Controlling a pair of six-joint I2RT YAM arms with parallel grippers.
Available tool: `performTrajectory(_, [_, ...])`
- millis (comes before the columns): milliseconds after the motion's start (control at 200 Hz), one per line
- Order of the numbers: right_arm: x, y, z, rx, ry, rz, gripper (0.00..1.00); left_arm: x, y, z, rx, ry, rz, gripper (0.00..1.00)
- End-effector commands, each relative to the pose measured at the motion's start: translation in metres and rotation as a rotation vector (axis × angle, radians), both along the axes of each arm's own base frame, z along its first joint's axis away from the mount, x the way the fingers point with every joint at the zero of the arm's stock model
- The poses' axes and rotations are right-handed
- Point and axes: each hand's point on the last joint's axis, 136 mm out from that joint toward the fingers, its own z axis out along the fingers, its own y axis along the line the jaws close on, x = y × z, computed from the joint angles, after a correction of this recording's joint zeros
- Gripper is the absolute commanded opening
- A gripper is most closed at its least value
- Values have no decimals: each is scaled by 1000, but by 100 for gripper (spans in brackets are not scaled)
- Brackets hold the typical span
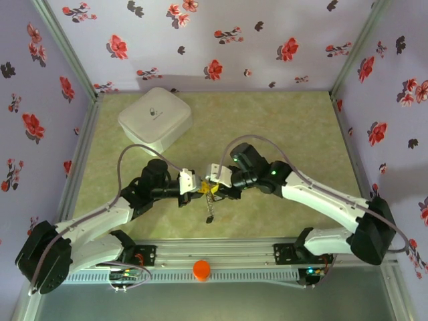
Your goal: Put the keys on the keyring
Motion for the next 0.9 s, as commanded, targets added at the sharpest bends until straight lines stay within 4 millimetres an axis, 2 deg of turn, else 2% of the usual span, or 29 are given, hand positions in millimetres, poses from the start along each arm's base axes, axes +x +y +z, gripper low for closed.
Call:
performTrajectory(0, [1, 0, 21, 150, 33, -26, 21, -3, -3, 21, -89, -46, -10, 0])
performTrajectory(280, [-1, 0, 9, 186, 104, -51, 22, -3, -1, 27, -235, -18, 29, 0])
performTrajectory(600, [-1, -6, -1, 148, 115, -74, 21, -2, -1, 27, -234, -28, 29, 0])
performTrajectory(895, [0, -5, 0, 144, 114, -74, 7, -4, 0, 29, -232, -29, 28, 0])
